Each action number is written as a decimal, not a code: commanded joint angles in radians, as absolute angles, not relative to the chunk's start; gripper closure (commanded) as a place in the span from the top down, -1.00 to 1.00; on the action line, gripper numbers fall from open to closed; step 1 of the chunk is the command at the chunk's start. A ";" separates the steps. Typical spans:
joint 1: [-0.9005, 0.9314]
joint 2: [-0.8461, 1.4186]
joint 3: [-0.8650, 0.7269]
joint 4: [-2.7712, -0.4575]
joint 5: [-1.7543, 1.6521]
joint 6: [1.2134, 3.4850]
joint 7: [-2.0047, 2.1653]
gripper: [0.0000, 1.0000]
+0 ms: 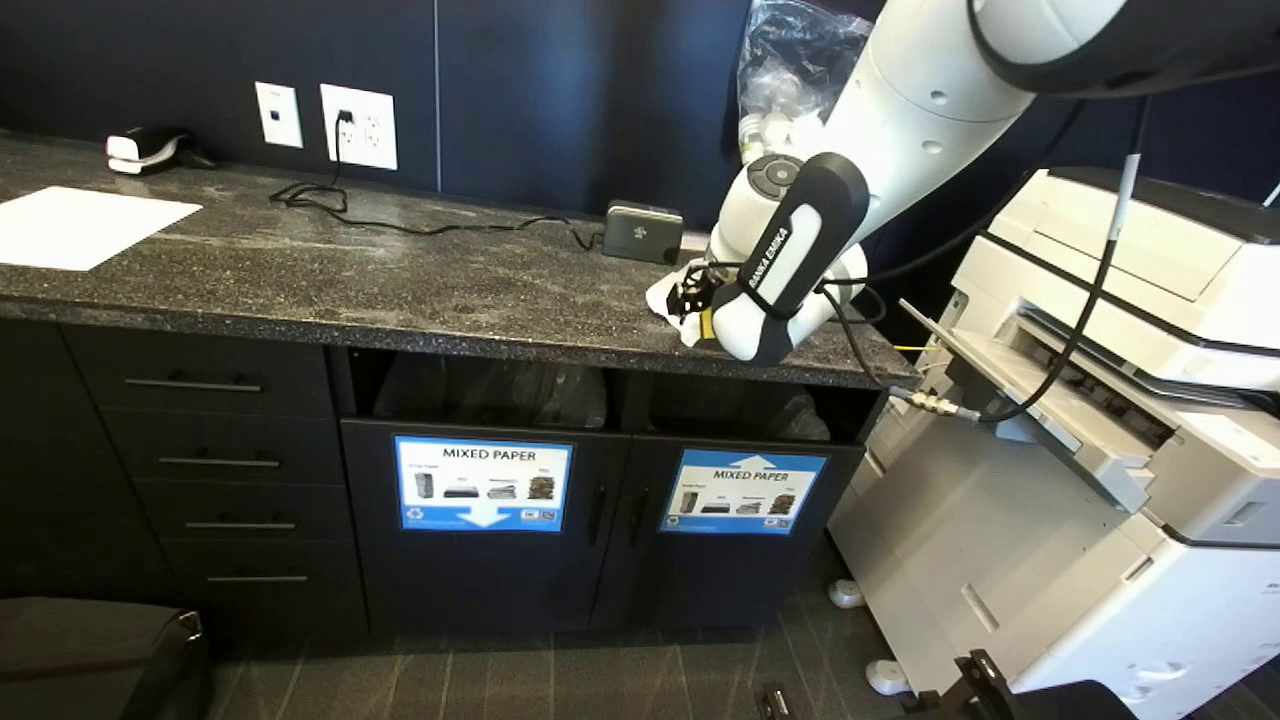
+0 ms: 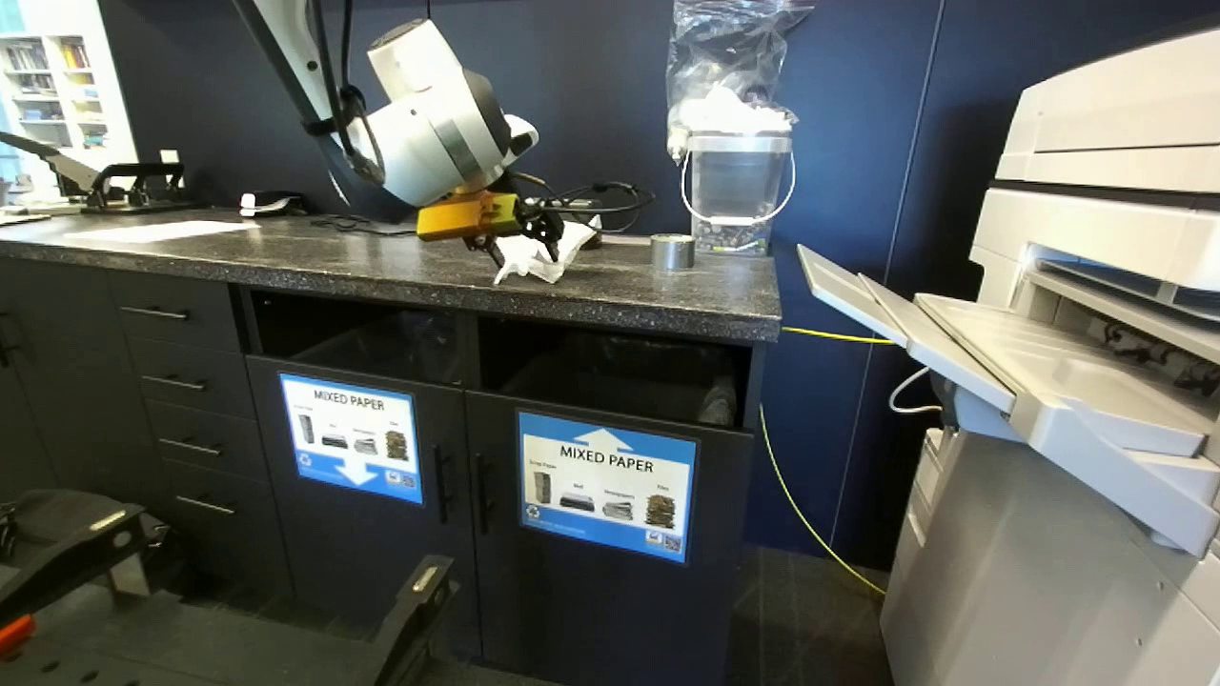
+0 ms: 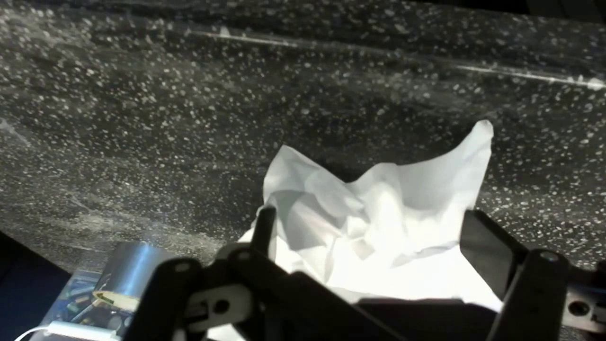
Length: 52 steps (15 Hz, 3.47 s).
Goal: Put the two tissues into the rubbish can.
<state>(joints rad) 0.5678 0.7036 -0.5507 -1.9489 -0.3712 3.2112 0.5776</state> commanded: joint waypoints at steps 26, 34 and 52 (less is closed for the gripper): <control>0.500 0.737 -0.468 -1.897 -0.021 3.096 0.207 -0.84; 0.460 0.566 -0.427 -2.016 -0.196 2.874 0.175 -0.84; 0.098 0.202 -0.221 -2.516 -0.331 2.739 0.168 -0.85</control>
<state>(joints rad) 0.1603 0.2874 -0.2482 -2.4080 -0.3305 2.6817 0.1838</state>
